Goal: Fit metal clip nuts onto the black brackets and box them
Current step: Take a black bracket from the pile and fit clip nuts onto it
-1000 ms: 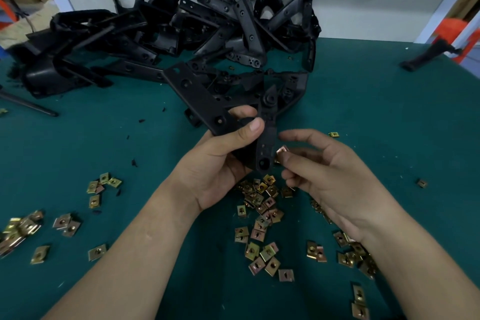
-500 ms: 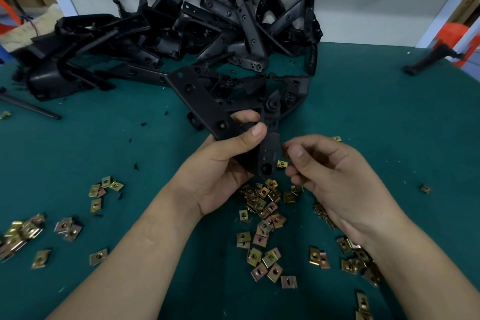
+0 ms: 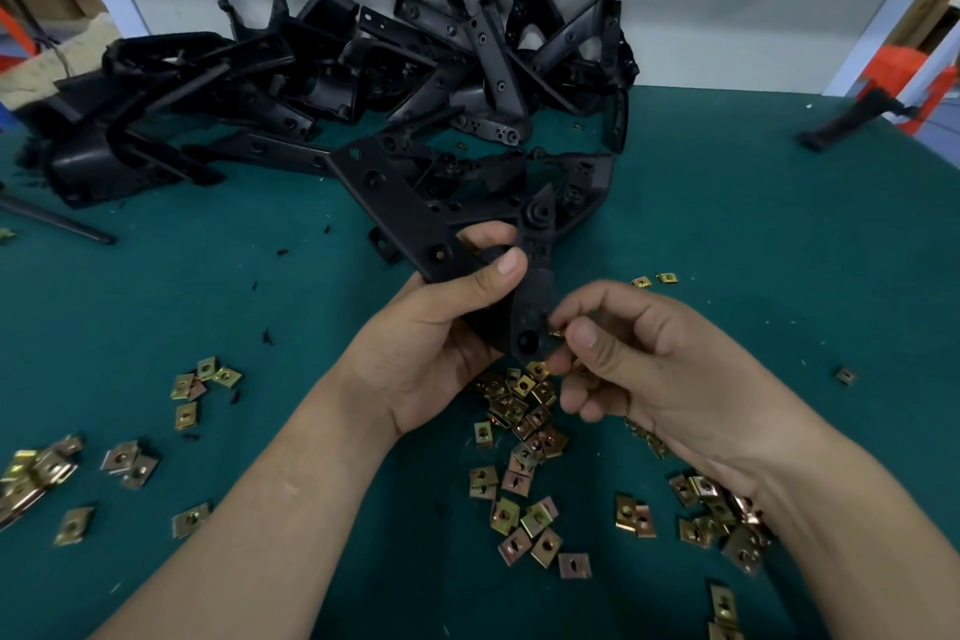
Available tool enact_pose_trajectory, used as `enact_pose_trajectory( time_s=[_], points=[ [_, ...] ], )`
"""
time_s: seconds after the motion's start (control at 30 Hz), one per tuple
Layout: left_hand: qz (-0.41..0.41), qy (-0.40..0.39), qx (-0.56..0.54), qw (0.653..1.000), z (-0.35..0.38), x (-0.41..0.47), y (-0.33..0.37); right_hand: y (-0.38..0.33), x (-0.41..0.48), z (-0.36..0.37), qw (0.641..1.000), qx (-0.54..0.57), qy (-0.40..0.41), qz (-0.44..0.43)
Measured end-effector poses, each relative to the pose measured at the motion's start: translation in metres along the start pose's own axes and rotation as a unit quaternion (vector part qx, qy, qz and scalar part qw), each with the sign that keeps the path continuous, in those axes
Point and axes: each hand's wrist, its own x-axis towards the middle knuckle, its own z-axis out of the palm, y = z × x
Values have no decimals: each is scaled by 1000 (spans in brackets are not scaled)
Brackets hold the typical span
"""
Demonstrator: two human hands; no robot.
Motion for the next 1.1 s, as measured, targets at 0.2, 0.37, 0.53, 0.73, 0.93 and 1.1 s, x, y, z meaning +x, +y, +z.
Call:
enact_pose_trajectory(
  time_s=[0.2,0.37,0.53,0.73,0.93,1.1],
  points=[
    [-8,-2,1,1000,1,0,1,-1,0,-5,999,16,35,-1],
    [-10,-4,2,1000,1,-1,1,-2,-1,-5,998,38,39,6],
    [-10,-4,0,1000,2,-2,1,-2,1,-4,995,81,65,5],
    [-17,-1,3,1000,3,-1,0,-5,2,-2,990,109,90,-3],
    [-28,-29,11,999,5,-4,0,-6,1,1,984,140,108,-7],
    [-31,-38,9,999,6,-4,-1,-3,3,9,975,181,125,5]
  ],
)
